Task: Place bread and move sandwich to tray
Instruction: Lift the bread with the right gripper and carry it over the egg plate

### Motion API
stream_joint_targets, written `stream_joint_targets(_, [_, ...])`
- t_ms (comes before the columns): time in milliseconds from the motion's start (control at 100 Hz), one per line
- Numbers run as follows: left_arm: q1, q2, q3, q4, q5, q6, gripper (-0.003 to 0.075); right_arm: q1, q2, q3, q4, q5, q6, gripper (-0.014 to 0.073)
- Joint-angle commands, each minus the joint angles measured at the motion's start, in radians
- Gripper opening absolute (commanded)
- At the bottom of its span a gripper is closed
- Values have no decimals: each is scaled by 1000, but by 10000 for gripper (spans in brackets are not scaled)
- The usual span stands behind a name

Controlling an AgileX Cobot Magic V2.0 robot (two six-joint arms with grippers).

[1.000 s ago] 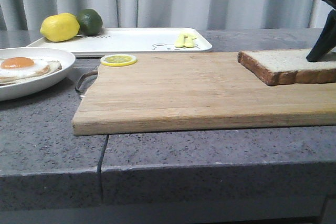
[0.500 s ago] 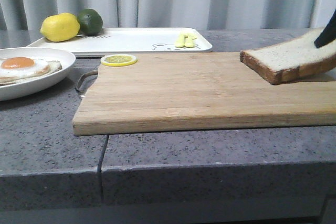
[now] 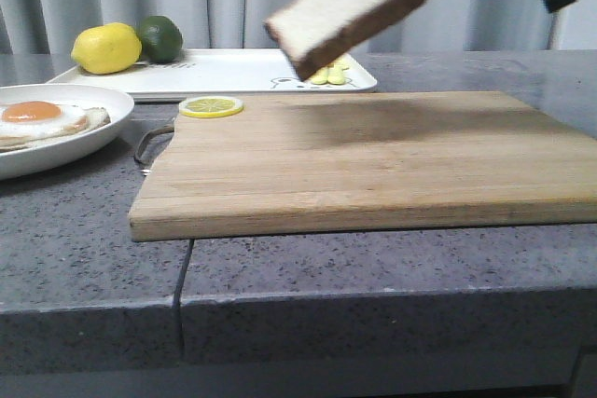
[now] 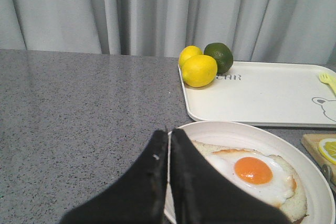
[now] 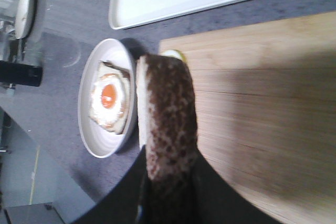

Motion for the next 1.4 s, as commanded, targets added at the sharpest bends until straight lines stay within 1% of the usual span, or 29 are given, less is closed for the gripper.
stream_joint_targets(0, [-7,12,-37,-9,-86,-8,-20,70,-37,-30,137,-70,-21,-69])
stream_joint_targets(150, [-7,12,-37,-11,-105,-8,-20,218,-12,-30,235,-204,-36,-69])
stream_joint_targets(250, [-7,12,-37,-11,-130,-8,-20,310,18,-30,325,-281,-83,-69])
stream_joint_targets(390, [-7,12,-37,-11,-133,-8,-20,400,86,-36,474,-298,-175,-69])
stream_joint_targets(520, [-7,12,-37,-11,-133,-8,-20,473,167,-102,557,-308,-235,-69])
stream_joint_targets(660, [-7,12,-37,-11,-133,-8,-20,544,243,-201,563,-362,-253,-69])
stream_joint_targets(860, [-7,12,-37,-11,-135,-8,-20,628,349,-324,563,-488,-254,-69])
stream_joint_targets(1010, [-7,12,-37,-11,-135,-8,-20,638,391,-349,561,-532,-255,-69])
stream_joint_targets(1150, [-7,12,-37,-11,-135,-8,-20,633,396,-347,508,-569,-255,-62])
stream_joint_targets(1240, [-7,12,-37,-17,-139,-8,-20,633,396,-347,476,-567,-255,6])
stream_joint_targets(1290, [-7,12,-37,-33,-144,-8,-20,633,396,-347,456,-565,-255,74])
stream_joint_targets(1390, [-7,12,-37,-52,-161,-8,-20,630,396,-347,447,-565,-255,241])
